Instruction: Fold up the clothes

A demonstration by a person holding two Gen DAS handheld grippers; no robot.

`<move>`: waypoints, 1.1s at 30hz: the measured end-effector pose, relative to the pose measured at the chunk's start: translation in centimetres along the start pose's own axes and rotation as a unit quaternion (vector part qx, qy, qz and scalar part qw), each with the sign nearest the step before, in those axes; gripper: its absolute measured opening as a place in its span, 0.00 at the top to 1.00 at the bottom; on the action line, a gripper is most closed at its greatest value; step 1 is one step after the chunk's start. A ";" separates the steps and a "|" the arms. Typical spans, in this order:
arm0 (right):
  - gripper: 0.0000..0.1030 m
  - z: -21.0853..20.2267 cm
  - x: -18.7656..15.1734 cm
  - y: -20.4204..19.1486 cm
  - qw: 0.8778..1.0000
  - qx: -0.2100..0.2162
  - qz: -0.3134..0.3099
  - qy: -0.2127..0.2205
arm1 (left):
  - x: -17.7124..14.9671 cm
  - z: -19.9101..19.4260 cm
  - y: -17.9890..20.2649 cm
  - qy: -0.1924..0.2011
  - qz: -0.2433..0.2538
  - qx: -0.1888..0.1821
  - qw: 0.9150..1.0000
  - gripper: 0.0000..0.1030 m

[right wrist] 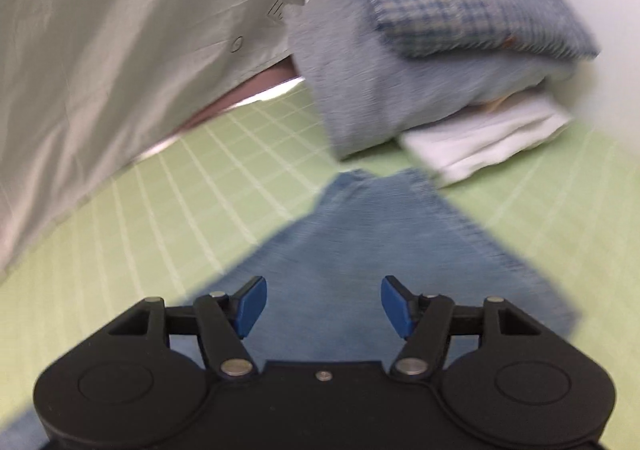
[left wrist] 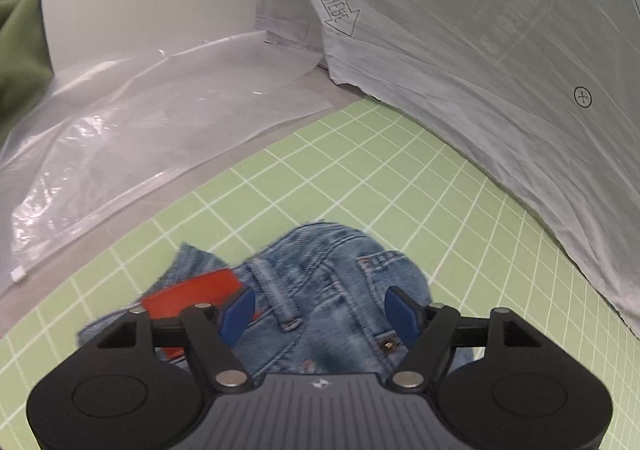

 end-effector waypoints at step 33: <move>0.62 1.8 3.4 -7.5 0.986 -0.003 -0.162 0.049 | 4.2 -2.6 -0.3 0.049 -0.030 -0.011 0.998 0.78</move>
Point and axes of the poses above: each gripper's, at about its wrist camera, not at the fingertips, and z roughly the way its jaws point, y to its right, x to its top, the point moved 3 cm from there along z, roughly the way its jaws point, and after that the axes turned 4 degrees about y, right-handed, at the moved point
